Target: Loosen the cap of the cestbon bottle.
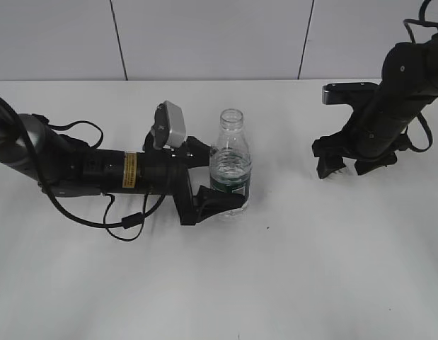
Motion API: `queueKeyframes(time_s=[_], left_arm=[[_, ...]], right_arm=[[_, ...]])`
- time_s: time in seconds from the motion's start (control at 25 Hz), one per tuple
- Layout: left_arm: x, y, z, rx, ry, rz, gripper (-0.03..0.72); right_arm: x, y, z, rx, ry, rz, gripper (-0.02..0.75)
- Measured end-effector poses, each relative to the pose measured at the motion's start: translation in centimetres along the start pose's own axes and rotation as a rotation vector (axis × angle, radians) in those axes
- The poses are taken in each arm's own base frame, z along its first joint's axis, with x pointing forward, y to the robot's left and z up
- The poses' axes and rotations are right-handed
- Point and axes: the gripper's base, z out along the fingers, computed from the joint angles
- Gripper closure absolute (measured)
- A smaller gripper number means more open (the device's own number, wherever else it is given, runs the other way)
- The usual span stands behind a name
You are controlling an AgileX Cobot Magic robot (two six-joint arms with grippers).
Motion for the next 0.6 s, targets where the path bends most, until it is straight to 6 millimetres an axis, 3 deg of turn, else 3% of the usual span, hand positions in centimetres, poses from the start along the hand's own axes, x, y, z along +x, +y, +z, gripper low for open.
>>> queueKeyframes(time_s=[0.28, 0.6], left_arm=[[0.0, 0.1, -1.9, 0.089, 0.071, 0.065, 0.092], [-0.4, 1.1, -6.0, 0.14, 0.23, 0.078, 0.098]], right_arm=[[0.2, 0.0, 0.0, -0.003, 0.022, 0.0, 0.15], [-0.1, 0.1, -1.2, -0.003, -0.002, -0.003, 0.15]])
